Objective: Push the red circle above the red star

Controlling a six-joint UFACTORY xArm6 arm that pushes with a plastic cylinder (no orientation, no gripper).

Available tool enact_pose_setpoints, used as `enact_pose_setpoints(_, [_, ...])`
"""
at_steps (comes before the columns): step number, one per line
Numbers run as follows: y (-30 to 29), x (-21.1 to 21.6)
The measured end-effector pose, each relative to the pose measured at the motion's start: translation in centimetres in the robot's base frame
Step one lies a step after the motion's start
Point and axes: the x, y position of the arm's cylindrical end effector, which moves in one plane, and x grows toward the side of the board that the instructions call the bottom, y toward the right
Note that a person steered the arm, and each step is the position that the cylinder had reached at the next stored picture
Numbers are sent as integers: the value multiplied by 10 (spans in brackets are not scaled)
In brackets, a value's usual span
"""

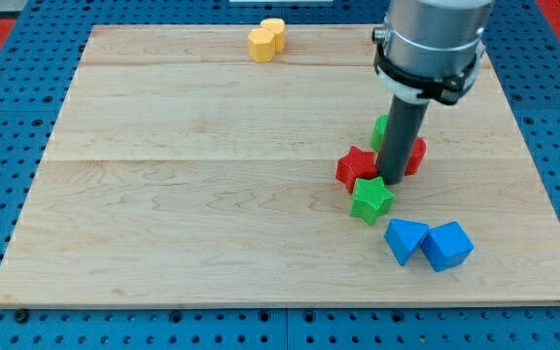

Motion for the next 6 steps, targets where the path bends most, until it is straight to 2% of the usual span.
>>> enact_pose_setpoints(1, [25, 20])
enact_pose_setpoints(2, [56, 2])
enact_pose_setpoints(3, [47, -26])
enact_pose_setpoints(5, [-20, -70])
enact_pose_setpoints(6, [-9, -88])
